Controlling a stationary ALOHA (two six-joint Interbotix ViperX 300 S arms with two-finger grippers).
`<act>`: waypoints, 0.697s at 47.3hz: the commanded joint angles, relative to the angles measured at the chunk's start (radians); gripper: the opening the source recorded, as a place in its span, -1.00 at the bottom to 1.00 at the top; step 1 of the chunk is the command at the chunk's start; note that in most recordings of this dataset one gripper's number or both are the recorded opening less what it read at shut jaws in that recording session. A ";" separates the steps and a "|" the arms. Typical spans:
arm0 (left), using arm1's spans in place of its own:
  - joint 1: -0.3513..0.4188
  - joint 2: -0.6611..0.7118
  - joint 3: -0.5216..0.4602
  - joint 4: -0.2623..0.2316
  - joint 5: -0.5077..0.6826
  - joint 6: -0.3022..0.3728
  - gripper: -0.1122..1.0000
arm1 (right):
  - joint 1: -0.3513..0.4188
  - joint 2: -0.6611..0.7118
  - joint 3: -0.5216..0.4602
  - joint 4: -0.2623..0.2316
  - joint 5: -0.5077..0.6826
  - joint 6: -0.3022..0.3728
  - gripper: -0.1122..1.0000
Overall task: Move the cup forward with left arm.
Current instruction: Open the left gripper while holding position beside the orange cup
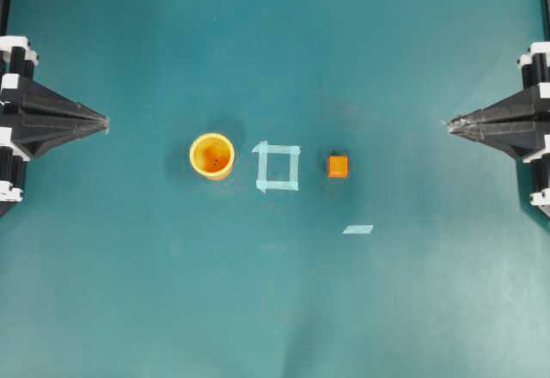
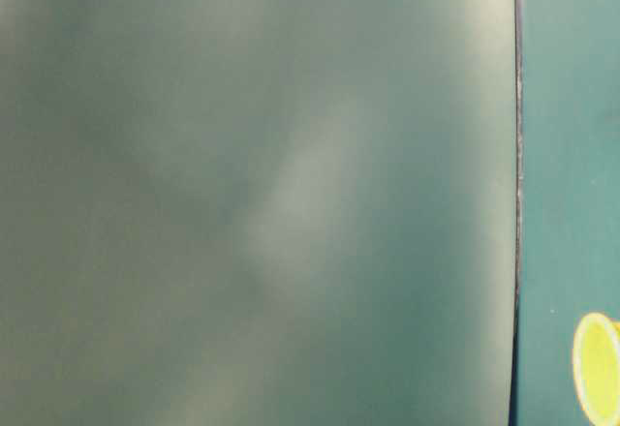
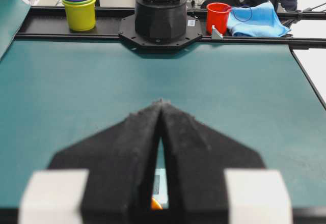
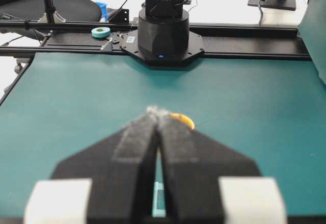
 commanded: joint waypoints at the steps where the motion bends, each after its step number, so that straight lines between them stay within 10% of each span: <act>1: 0.002 0.008 -0.012 0.005 0.049 -0.012 -0.81 | 0.000 0.009 -0.043 0.005 -0.002 0.003 -0.81; 33: 0.003 0.032 -0.015 0.005 0.210 0.008 -0.81 | 0.000 0.026 -0.098 0.005 0.155 0.005 -0.80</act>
